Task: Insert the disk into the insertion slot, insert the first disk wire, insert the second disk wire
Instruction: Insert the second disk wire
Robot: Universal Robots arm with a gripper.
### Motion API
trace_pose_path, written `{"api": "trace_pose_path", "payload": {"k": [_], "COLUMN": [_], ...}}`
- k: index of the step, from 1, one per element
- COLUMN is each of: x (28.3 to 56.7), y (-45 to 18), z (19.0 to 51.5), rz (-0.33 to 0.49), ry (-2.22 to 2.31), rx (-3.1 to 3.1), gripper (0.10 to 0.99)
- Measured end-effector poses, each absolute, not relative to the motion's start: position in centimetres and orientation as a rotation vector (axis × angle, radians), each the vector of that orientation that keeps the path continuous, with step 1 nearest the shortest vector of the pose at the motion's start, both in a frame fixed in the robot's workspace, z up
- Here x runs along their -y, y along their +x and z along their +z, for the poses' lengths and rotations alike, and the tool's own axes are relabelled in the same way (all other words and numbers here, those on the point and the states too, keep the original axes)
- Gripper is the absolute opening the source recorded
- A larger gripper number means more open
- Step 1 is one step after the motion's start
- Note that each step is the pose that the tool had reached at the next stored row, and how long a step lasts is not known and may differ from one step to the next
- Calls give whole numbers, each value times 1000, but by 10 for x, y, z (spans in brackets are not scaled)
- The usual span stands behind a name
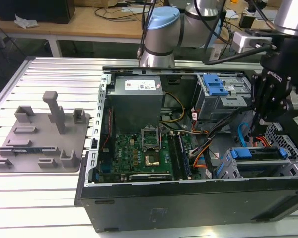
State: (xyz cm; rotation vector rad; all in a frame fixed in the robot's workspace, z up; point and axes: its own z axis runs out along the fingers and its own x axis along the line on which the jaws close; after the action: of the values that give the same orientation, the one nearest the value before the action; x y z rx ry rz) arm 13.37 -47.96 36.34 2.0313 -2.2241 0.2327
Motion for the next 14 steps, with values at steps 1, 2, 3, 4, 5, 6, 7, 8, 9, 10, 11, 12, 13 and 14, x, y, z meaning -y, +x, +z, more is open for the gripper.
{"api": "trace_pose_path", "payload": {"k": [1, 2, 3, 4, 5, 6, 7, 8, 9, 10, 11, 12, 13, 14], "x": [481, 482, 485, 487, 489, 493, 495, 499, 501, 504, 505, 506, 506, 507], "y": [134, 134, 134, 134, 134, 134, 134, 134, 134, 134, 134, 134, 134, 134], "z": [364, 364, 364, 364, 364, 364, 364, 364, 364, 364, 364, 364, 364, 364], "rz": [227, 222, 215, 210, 206, 199, 192, 180, 171, 159, 149, 142, 139, 137], "ry": [2034, 2037, 2041, 2043, 2045, 2048, 2052, 2057, 2061, 2067, 2071, 2075, 2079, 2083], "rx": [2227, 2229, 2232, 2235, 2237, 2240, 2244, 2251, 2255, 2261, 2266, 2269, 2269, 2267], "gripper": [161, 161, 161, 161, 161, 161, 161, 161, 161, 161, 161, 161, 161, 161]}}
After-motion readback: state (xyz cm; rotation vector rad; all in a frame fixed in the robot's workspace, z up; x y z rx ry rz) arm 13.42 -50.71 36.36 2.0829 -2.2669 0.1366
